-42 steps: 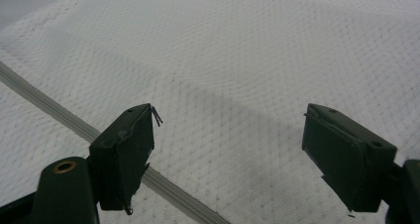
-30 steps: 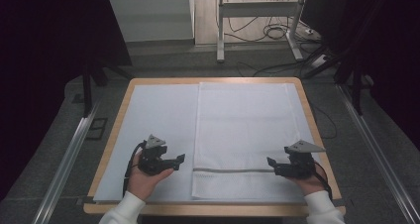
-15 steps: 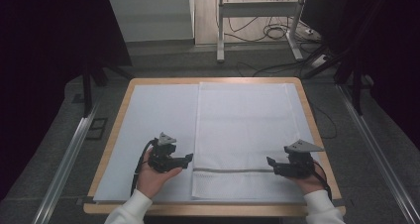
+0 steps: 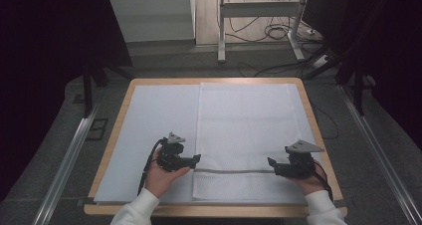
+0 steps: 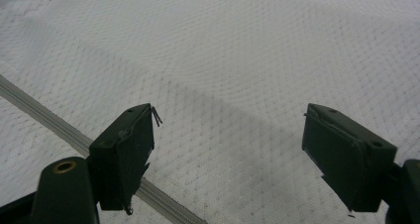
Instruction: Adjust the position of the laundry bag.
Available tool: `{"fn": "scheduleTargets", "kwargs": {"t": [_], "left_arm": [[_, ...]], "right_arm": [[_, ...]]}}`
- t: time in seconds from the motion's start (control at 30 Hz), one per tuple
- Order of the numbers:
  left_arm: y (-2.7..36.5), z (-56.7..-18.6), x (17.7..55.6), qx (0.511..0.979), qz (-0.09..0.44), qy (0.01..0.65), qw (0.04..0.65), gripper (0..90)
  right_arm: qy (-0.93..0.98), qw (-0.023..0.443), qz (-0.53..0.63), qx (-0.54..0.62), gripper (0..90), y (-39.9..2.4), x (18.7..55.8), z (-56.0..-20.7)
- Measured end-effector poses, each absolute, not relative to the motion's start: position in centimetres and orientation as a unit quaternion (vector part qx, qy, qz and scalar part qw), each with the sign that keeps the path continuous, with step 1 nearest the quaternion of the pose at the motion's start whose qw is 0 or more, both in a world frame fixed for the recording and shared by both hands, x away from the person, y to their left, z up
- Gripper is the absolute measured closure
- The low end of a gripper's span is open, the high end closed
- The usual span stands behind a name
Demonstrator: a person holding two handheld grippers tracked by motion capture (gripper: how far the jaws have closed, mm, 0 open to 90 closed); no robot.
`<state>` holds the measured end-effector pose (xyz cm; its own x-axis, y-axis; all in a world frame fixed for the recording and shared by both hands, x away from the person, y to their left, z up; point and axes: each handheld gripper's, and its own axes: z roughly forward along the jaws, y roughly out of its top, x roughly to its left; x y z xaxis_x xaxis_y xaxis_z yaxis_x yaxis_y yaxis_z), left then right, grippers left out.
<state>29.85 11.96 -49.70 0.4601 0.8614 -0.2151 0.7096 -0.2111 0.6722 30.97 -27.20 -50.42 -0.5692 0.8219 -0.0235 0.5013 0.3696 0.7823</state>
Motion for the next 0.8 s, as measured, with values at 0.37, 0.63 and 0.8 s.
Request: {"fn": "scheduleTargets", "kwargs": {"t": [0.37,0.63,0.8], "left_arm": [[10.7,-50.8,30.9,0.778,0.085,0.514,0.351,26.4],[10.2,-51.9,31.6,0.778,0.072,0.523,0.340,27.9],[9.7,-52.4,31.7,0.784,0.071,0.518,0.334,29.4]], "right_arm": [[0.802,0.218,0.375,0.411,19.8,-27.2,31.0,-50.4],[0.803,0.219,0.372,0.410,19.8,-27.2,31.0,-50.5],[0.802,0.223,0.372,0.412,19.8,-27.3,30.9,-50.4]]}}
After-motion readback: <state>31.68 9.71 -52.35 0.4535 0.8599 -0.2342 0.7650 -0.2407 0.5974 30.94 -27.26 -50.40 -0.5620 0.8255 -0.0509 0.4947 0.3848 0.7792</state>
